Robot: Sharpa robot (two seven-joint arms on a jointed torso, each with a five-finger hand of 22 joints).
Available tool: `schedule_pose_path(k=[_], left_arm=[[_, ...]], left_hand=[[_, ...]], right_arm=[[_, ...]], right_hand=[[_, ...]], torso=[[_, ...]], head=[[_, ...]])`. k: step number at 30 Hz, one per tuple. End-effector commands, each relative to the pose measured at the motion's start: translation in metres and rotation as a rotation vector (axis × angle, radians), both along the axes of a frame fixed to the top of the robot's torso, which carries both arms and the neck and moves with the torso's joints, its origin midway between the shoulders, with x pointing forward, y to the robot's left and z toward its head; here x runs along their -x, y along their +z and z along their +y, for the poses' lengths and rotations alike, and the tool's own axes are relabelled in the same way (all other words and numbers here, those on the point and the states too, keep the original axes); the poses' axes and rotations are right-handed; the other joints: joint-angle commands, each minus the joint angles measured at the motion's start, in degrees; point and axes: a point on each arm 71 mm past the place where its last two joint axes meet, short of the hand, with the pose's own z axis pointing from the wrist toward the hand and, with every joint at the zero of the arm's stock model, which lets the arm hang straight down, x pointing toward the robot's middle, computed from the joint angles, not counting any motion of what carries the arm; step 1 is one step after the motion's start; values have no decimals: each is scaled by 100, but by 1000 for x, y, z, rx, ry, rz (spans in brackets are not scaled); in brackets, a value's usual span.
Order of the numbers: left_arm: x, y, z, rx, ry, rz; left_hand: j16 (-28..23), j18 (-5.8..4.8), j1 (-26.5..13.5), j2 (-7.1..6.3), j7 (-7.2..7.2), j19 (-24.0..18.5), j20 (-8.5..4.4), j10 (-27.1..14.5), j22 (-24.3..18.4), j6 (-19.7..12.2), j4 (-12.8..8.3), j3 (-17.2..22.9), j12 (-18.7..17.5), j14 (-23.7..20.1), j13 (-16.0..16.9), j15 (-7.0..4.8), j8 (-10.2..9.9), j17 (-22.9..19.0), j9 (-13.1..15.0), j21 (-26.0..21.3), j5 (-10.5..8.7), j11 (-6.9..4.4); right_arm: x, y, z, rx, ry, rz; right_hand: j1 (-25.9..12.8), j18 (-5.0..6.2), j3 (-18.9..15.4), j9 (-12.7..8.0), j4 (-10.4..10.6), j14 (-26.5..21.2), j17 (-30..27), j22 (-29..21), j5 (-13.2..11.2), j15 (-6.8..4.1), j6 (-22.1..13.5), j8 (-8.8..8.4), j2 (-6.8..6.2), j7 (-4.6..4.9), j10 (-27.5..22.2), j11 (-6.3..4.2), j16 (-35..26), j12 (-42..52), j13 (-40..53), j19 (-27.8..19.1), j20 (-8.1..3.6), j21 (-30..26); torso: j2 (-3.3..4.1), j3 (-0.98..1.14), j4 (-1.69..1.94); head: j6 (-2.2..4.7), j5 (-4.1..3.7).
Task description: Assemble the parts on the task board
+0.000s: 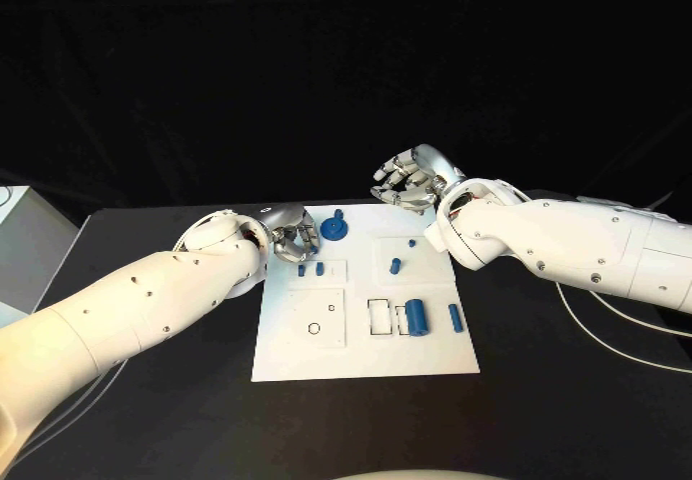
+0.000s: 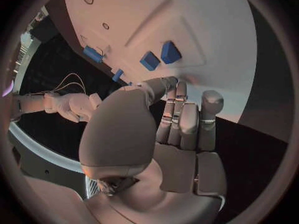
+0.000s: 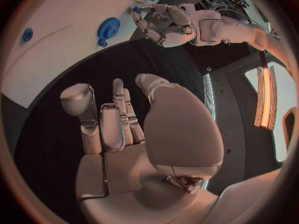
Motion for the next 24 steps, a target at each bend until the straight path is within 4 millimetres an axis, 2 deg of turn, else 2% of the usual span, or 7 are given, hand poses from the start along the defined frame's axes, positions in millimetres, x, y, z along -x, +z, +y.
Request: schedule_pose_path(k=[1,7,12,15,17,19,24], left_arm=[[3,-6,0,-2,-3,17],[4,-5,1,8,1,8],[4,-5,2,9,7,5],[3,-5,3,8,11,6],[3,-5,4,8,16,4],[3,-5,5,9,20,2],[3,-5,7,12,26,-4]], left_hand=[[-34,-68,-54,2,29,-26,-3,-24,-2,-2,-46,0,-39,-53,-9,5,-24,-6,-2,-18,18,31],[-34,-66,-64,-16,40,-40,6,-43,-9,-18,-60,1,-84,-61,-10,16,-49,-11,-2,-24,20,44],[-42,-57,-80,-30,56,-83,21,-70,-44,-53,-70,9,-146,-91,-11,32,-91,-52,-7,-52,23,62],[-44,-51,-101,-51,74,-116,41,-95,-65,-141,-83,21,-211,-114,-7,52,-169,-69,-24,-71,24,85],[-37,-47,-135,-89,118,-139,73,-166,-78,-346,-93,51,-315,-130,-13,91,-323,-76,-74,-85,32,125],[-36,-37,-165,-123,93,-163,90,-182,-97,-536,-101,77,-383,-153,-7,95,-457,-102,-118,-102,33,124],[-31,-33,-204,-165,101,-181,103,-209,-116,-690,-102,89,-452,-165,-1,108,-567,-112,-154,-119,38,141]], right_arm=[[0,0,1,10,14,-2],[0,0,1,9,13,-3],[0,0,1,9,11,-3],[0,0,1,9,10,-3],[0,0,0,10,10,-3],[0,0,0,10,9,-3],[0,0,0,10,9,-2]], right_hand=[[-60,17,-26,5,1,66,13,5,24,31,0,-34,-8,43,-49,18,22,-46,-16,36,-2,6],[-62,19,-30,4,0,63,2,-1,24,34,-8,-40,-10,47,-57,22,14,-59,-30,34,0,-6],[-63,29,-51,2,-8,42,-50,-41,21,48,-30,-57,-14,63,-97,41,-30,-108,-83,13,11,-80],[-61,36,-67,2,-13,28,-79,-70,21,60,-37,-64,-10,74,-137,55,-57,-148,-125,-3,21,-133],[-61,42,-73,2,-15,20,-98,-91,21,64,-39,-66,-8,78,-151,60,-73,-162,-141,-14,24,-171],[-60,44,-78,2,-16,16,-105,-98,21,67,-41,-68,-7,80,-159,63,-80,-170,-151,-18,27,-184],[-59,47,-88,2,-19,10,-113,-110,21,72,-44,-72,-5,86,-178,69,-89,-188,-172,-25,31,-206]], torso=[[0,-6,2],[-5,-2,4],[-4,-8,7],[-4,-8,8],[-3,-7,9],[-1,-5,5],[-1,-5,5]], head=[[2,-3],[5,0],[7,-2],[3,0],[-1,0],[6,3],[5,7]])
